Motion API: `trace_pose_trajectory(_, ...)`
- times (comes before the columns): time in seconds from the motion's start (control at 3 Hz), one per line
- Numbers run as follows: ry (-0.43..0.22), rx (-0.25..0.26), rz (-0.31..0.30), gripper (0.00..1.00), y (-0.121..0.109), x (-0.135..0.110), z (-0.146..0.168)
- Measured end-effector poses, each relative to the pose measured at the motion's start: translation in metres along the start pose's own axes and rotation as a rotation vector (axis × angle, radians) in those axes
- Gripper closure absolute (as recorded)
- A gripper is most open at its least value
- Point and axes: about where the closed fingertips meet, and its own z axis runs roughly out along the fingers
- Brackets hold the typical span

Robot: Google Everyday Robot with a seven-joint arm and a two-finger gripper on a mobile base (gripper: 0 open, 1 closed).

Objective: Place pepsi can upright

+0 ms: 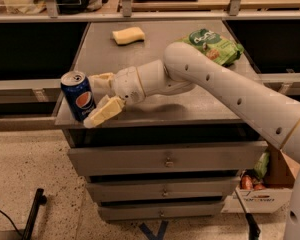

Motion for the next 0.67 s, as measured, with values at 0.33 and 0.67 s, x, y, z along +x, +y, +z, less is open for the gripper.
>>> trace_pose_trajectory(0.33,-0.006,-0.008,-0.001,0.41,0.0046,-0.0021,0.0054)
trace_pose_trajectory(0.67,-0.015,-0.020,-0.001,0.64,0.0074,-0.0047,0.0085)
